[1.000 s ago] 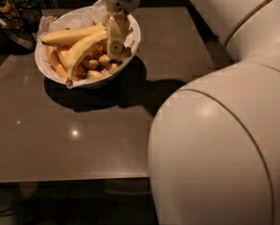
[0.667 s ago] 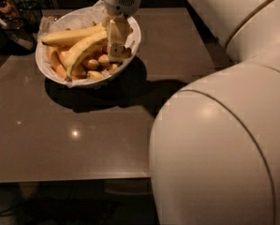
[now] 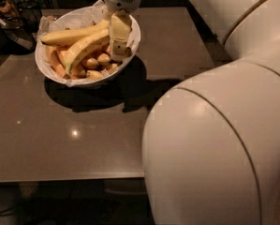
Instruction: Pick banana from white bowl
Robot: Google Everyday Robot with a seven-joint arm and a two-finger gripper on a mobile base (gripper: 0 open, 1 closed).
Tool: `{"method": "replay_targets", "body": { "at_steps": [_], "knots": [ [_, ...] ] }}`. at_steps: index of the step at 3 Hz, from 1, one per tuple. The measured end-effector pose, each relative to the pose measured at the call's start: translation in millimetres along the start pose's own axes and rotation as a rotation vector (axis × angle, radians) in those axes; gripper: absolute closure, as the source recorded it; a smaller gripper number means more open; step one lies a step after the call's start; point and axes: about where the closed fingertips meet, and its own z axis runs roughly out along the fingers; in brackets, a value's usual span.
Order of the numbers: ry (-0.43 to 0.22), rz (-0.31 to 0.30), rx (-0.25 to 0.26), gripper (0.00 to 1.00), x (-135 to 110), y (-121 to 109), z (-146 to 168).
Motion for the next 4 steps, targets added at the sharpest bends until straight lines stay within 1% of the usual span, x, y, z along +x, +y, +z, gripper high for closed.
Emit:
{"method": "replay_targets", "body": {
  "at_steps": [1,2,3,4],
  "knots": [
    [0.000,0.000,0.000,0.00,0.0,-0.1,-0.2],
    [0.000,0.000,0.000,0.00,0.0,-0.1,-0.2],
    [-0.030,0.032,0.017,0.00,0.6,-8.3,2.3],
    [-0.044,0.068,0.023,0.00,3.3,-16.8,0.9]
  ]
}}
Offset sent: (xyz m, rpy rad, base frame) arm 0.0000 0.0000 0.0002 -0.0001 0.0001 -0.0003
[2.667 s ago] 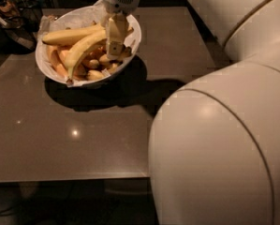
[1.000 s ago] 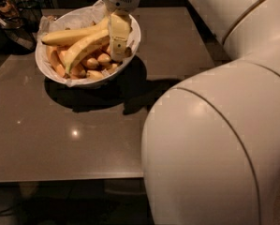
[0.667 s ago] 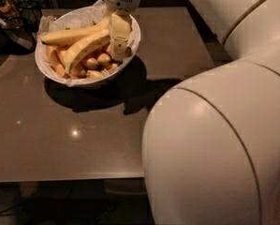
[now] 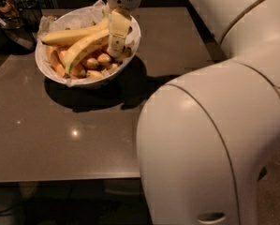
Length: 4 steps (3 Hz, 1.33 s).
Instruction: Pick banana from white bowl
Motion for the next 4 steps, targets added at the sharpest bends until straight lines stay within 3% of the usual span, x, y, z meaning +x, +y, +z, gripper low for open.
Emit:
{"method": "replay_targets", "body": {
  "at_steps": [2,3,4],
  "knots": [
    [-0.014,0.032,-0.058,0.00,-3.9,-5.8,24.6],
    [-0.014,0.036,-0.078,0.17,-8.8,-4.1,27.8],
    [-0.014,0.036,-0.078,0.42,-11.9,-5.1,20.2]
  ]
}}
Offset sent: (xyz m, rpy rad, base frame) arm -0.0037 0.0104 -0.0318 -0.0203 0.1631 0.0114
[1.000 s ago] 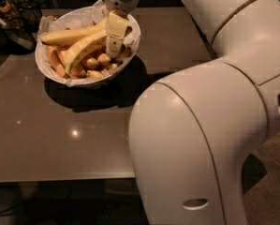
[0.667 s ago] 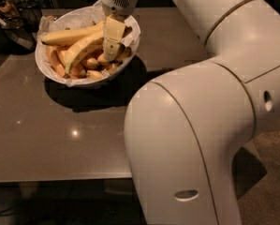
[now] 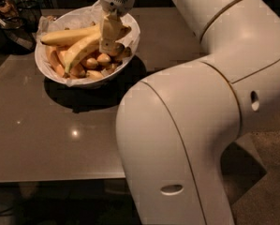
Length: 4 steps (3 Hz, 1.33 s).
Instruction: Pick banana from white bowl
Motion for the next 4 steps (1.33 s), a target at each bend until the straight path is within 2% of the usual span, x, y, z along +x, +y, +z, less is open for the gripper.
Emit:
{"method": "replay_targets", "body": {
  "at_steps": [2,3,4],
  "knots": [
    [0.000,0.000,0.000,0.88,-3.3,-0.3,-7.9],
    [0.000,0.000,0.000,1.00,-5.9,-0.6,-14.4],
    [0.000,0.000,0.000,1.00,-5.4,-0.5,-13.2]
  ]
}}
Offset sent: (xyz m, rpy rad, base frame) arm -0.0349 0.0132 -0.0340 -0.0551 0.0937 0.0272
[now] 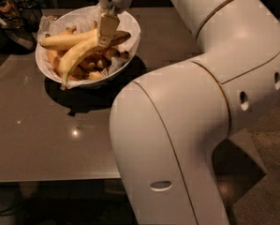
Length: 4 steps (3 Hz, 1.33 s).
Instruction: Pick banana from white bowl
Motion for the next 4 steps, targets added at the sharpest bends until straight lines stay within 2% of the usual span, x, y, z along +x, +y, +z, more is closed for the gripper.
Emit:
{"method": "replay_targets", "body": {
  "at_steps": [4],
  "knots": [
    [0.000,0.000,0.000,1.00,2.1,0.2,5.0]
  ]
}}
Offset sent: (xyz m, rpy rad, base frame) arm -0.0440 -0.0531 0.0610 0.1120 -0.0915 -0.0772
